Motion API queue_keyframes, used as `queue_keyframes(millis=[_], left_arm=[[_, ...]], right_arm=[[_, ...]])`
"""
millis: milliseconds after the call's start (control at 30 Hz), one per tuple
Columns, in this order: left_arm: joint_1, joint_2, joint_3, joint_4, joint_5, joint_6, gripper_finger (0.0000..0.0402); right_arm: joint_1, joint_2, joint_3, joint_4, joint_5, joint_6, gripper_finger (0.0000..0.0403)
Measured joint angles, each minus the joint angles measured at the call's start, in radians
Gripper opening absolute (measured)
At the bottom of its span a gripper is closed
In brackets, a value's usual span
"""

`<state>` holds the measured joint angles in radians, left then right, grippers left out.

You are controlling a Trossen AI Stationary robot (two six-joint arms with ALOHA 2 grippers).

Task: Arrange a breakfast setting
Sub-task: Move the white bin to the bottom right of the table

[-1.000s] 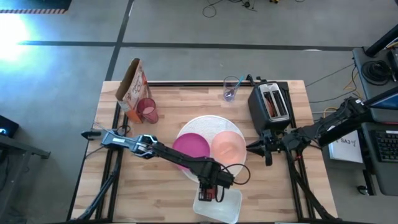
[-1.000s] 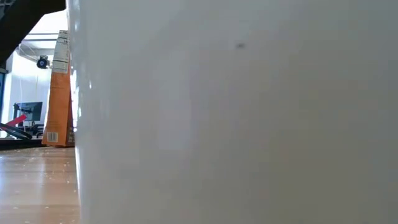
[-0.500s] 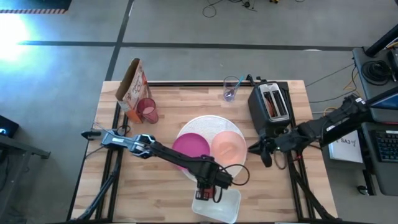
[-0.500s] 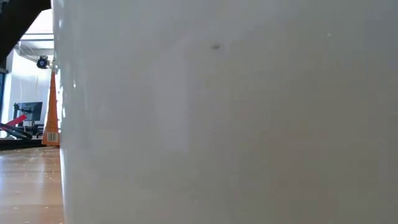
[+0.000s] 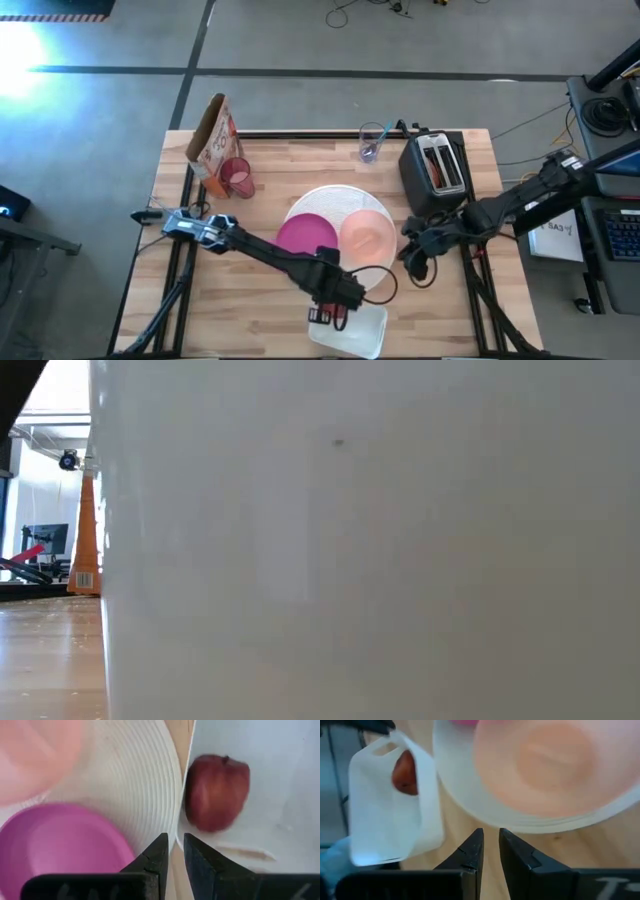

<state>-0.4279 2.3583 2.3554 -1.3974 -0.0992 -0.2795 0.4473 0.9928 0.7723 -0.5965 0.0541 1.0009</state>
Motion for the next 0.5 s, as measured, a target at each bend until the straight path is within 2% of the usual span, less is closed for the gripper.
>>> queue_keyframes(millis=[100, 233, 367, 500], left_arm=[[-0.043, -0.032, 0.000, -0.042, -0.045, -0.036, 0.0042], [-0.102, -0.053, 0.000, -0.124, -0.103, -0.124, 0.0042], [-0.156, -0.059, -0.003, -0.173, -0.149, -0.217, 0.0042], [-0.190, -0.073, -0.011, -0.173, -0.179, -0.277, 0.0042]], right_arm=[[0.000, 0.063, 0.025, 0.035, -0.070, 0.029, 0.0063], [0.000, 0.153, 0.074, 0.032, -0.131, 0.047, 0.0102], [0.000, 0.248, 0.140, 0.030, -0.165, 0.050, 0.0138], [0.000, 0.355, 0.230, 0.024, -0.174, 0.054, 0.0155]])
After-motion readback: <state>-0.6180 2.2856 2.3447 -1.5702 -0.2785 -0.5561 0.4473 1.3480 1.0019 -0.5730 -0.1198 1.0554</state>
